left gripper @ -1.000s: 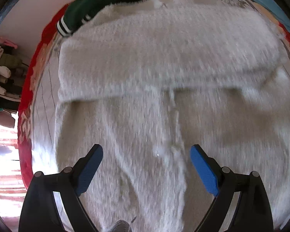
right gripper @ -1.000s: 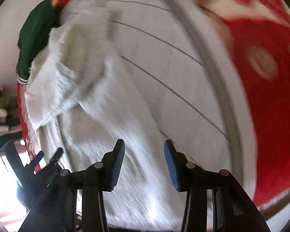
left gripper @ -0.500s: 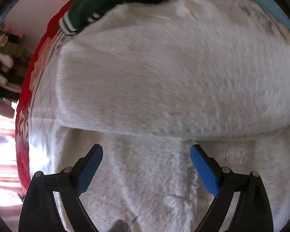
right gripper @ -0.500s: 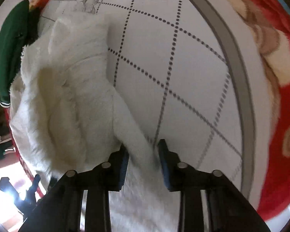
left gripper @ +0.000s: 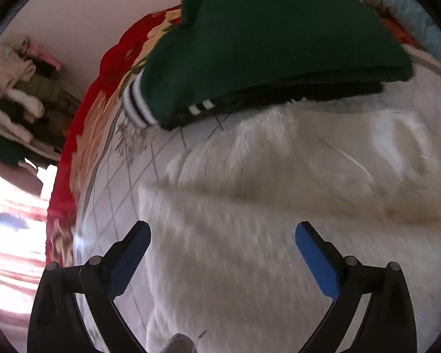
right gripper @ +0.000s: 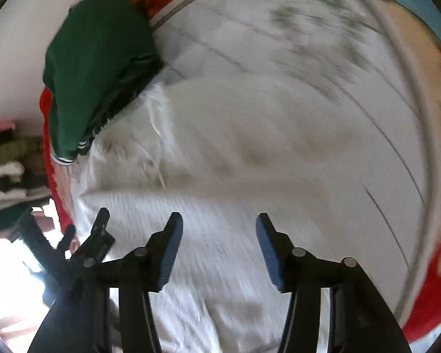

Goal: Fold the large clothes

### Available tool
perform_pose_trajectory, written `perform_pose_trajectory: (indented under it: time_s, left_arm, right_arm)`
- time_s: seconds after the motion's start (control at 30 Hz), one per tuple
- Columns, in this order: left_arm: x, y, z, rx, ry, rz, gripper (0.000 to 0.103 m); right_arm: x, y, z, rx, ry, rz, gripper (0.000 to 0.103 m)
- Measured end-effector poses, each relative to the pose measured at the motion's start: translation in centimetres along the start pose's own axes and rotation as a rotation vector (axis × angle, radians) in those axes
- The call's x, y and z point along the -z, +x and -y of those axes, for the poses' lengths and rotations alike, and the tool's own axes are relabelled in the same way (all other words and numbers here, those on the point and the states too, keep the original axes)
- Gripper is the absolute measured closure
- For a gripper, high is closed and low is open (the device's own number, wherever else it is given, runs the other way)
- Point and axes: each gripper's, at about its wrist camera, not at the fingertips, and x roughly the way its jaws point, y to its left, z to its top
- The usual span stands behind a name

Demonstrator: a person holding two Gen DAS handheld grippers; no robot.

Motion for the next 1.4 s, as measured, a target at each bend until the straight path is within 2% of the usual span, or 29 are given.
perform_pose_trajectory:
  time_s: [0.1, 0.2, 0.23, 0.27, 0.3, 0.43, 0.63, 0.73, 0.77, 0.83, 0.87, 0.93, 1.0, 1.07, 1.13, 1.2, 1.23, 1.27, 1.33, 1.37, 1.4]
  left_arm:
    - [-0.6, 2.3, 0.3, -0.009, 0.023, -0.023, 0.002]
    - [-0.6, 3.9, 0.6, 0.001, 0.046, -0.048, 0.002]
    - [-0.5, 4.2, 0.8, 0.005, 0.053, -0.050, 0.002]
    - [-0.3, 4.5, 0.9, 0.009, 0.063, -0.050, 0.002]
    - [-0.2, 4.7, 1.0, 0.013, 0.066, -0.050, 0.002]
    - [-0.1, 5.4, 0.8, 0.041, 0.060, -0.053, 0.002]
    - [-0.2, 5.4, 1.0, 0.057, 0.077, -0.043, 0.002]
    - [-0.4, 5.4, 0.9, 0.059, 0.066, -0.052, 0.002]
    - [-0.6, 5.3, 0.6, 0.062, 0.052, -0.057, 0.002]
    - [-0.9, 4.5, 0.1, 0.070, 0.013, -0.050, 0.002]
    - [-1.0, 3.9, -0.7, 0.068, -0.016, -0.037, 0.002]
    - [-1.1, 2.3, -2.4, 0.028, -0.071, 0.011, 0.002]
    - [-1.1, 1.4, -3.5, -0.023, -0.105, 0.039, 0.002]
    - [-1.0, 1.5, -4.1, -0.056, -0.122, 0.045, 0.000]
    - [-0.8, 2.8, -3.9, -0.067, -0.119, 0.002, 0.000]
    - [-0.5, 4.2, -3.7, -0.061, -0.114, -0.031, 0.000]
    - [-0.4, 4.7, -3.5, -0.065, -0.108, -0.041, 0.000]
    - [-0.4, 5.0, -3.5, -0.063, -0.107, -0.045, 0.000]
    - [-0.3, 5.1, -3.6, -0.059, -0.109, -0.043, 0.000]
    - [-0.3, 5.2, -3.7, -0.057, -0.108, -0.044, 0.000]
    - [-0.2, 5.1, -3.7, -0.055, -0.111, -0.045, 0.000]
  right_arm:
    - [-4.1, 4.9, -2.8, 0.065, -0.029, -0.047, 0.046]
    - [-6.6, 9.9, -4.0, 0.140, -0.041, -0.139, 0.047]
    - [-6.6, 10.1, -4.1, 0.170, -0.041, -0.120, 0.059]
    - [-6.6, 10.0, -4.2, 0.207, -0.045, -0.099, 0.087]
    - [-6.5, 9.6, -4.2, 0.246, -0.062, -0.067, 0.092]
    - [-5.8, 7.5, -3.2, 0.189, -0.010, -0.033, 0.095]
    - [-5.4, 2.7, -3.4, 0.102, 0.021, 0.087, 0.096]
    - [-6.3, 2.4, -2.4, 0.066, 0.072, 0.088, 0.096]
    - [-7.1, 3.4, -2.1, 0.075, 0.067, 0.059, 0.094]
    - [-8.6, 5.9, -1.6, 0.127, 0.024, -0.064, 0.089]
    - [-8.8, 5.9, -1.5, 0.116, 0.022, -0.084, 0.085]
    - [-8.3, 3.5, -1.1, 0.056, 0.002, -0.056, 0.072]
    - [-7.3, 0.1, -1.4, 0.038, -0.058, 0.018, 0.070]
    - [-6.3, -1.8, -2.2, -0.038, -0.116, 0.045, 0.067]
    - [-5.7, -1.0, -3.2, -0.138, -0.157, -0.024, 0.067]
    - [-5.4, 2.4, -3.9, -0.240, -0.176, -0.174, 0.067]
    - [-5.2, 4.9, -4.5, -0.229, -0.183, -0.244, 0.067]
    - [-4.9, 5.9, -4.3, -0.198, -0.185, -0.262, 0.067]
    - [-4.5, 9.2, -4.3, -0.085, -0.231, -0.324, 0.067]
    - [-4.4, 10.2, -4.2, -0.047, -0.244, -0.334, 0.067]
    - [-4.1, 10.7, -4.2, -0.047, -0.258, -0.330, 0.067]
